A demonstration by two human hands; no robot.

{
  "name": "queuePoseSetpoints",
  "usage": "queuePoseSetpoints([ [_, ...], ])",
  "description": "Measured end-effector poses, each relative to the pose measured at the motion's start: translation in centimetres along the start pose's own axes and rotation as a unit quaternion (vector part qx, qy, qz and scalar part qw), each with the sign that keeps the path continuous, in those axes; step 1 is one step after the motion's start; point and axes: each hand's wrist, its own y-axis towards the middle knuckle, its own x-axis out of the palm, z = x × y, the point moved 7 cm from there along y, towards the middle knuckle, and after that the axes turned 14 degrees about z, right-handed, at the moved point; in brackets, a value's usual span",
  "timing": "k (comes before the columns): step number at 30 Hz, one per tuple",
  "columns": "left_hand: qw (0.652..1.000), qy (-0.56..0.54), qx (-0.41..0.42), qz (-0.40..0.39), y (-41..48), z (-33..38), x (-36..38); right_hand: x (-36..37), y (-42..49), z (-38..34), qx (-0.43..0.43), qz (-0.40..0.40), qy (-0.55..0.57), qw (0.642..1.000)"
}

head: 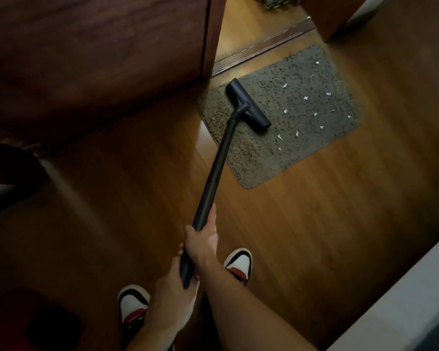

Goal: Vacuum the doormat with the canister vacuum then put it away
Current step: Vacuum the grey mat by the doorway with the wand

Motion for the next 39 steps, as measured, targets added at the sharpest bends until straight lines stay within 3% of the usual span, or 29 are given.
queuePoseSetpoints([
  [11,0.999,0.017,-0.023,-0.029,-1.8,-6.6,-4.5,5.0,-6.1,4.4,0.033,0.005,0.005,0.999],
  [18,0.997,0.058,-0.019,-0.056,-2.7,-7.6,-4.5,4.3,-7.2,6.3,0.033,0.038,0.039,0.998],
  [23,0.995,0.057,0.014,-0.082,-3.0,-6.6,-2.4,1.5,-6.0,6.3,0.011,0.064,0.057,0.996],
  [39,0.987,0.123,0.100,-0.027,-2.1,2.5,5.2,-7.4,2.3,4.2,0.037,0.094,0.112,0.989],
])
